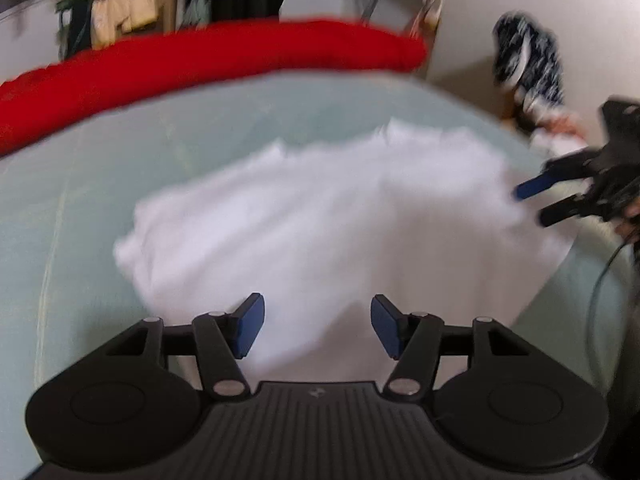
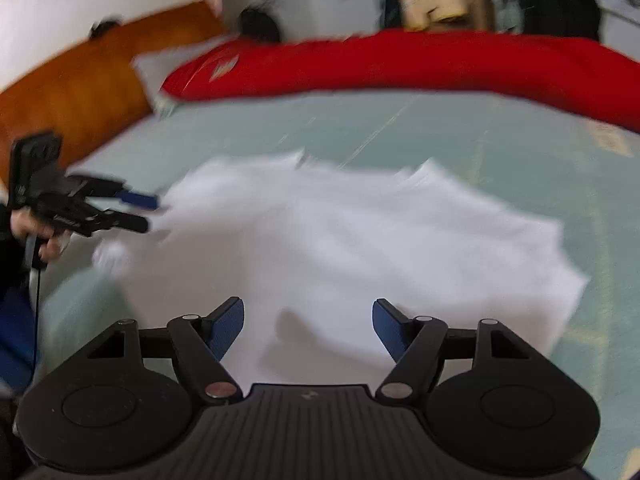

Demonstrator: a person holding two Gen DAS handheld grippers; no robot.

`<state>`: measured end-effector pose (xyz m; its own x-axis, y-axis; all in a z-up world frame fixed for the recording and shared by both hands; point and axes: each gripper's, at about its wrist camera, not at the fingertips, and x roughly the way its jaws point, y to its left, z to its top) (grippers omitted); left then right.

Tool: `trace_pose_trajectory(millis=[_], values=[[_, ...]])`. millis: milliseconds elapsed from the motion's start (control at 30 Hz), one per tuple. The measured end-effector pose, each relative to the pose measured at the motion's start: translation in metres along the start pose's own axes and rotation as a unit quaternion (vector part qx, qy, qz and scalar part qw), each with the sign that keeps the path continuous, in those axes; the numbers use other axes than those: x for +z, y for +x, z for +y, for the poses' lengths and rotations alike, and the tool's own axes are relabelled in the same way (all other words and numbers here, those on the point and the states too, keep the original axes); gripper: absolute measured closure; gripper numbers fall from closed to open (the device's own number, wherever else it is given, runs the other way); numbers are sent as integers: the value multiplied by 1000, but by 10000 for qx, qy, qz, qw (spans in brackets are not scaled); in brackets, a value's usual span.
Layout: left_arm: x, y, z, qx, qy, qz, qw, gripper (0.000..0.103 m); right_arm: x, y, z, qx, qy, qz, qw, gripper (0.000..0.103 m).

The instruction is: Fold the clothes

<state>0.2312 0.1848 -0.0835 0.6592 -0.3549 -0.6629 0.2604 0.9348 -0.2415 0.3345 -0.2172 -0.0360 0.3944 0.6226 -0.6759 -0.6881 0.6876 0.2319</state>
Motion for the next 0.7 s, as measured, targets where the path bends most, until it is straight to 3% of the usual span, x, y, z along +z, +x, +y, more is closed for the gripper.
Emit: trace_pose_trajectory(millis=[133, 200, 300, 367, 433, 533, 700], values=[[-17, -19, -7, -109, -102, 57, 9999, 43, -37, -10, -4, -193, 141, 188, 9995, 26], [-20, -32, -15, 112, 67, 192, 9997, 42, -49, -28, -5, -405, 204, 229, 9987, 24], [-13, -45, -32, 371, 537, 67, 9978, 41, -56, -51, 2, -697, 115, 243, 9972, 22], [-16, -43, -40, 437, 686, 165, 9965, 32, -54, -60, 11, -686, -14, 93, 9976, 20], [-23, -37, -47, 454, 760, 344, 9955, 32, -52, -57, 14, -601, 4, -50, 9982, 18], [-32, -27, -57, 480, 870, 614, 9932, 32, -59, -43, 9, -634, 193, 136, 9977, 18], [-40, -55, -65, 388, 880, 517, 9940, 32, -80, -66, 11, -650, 303, 148, 9973, 18]])
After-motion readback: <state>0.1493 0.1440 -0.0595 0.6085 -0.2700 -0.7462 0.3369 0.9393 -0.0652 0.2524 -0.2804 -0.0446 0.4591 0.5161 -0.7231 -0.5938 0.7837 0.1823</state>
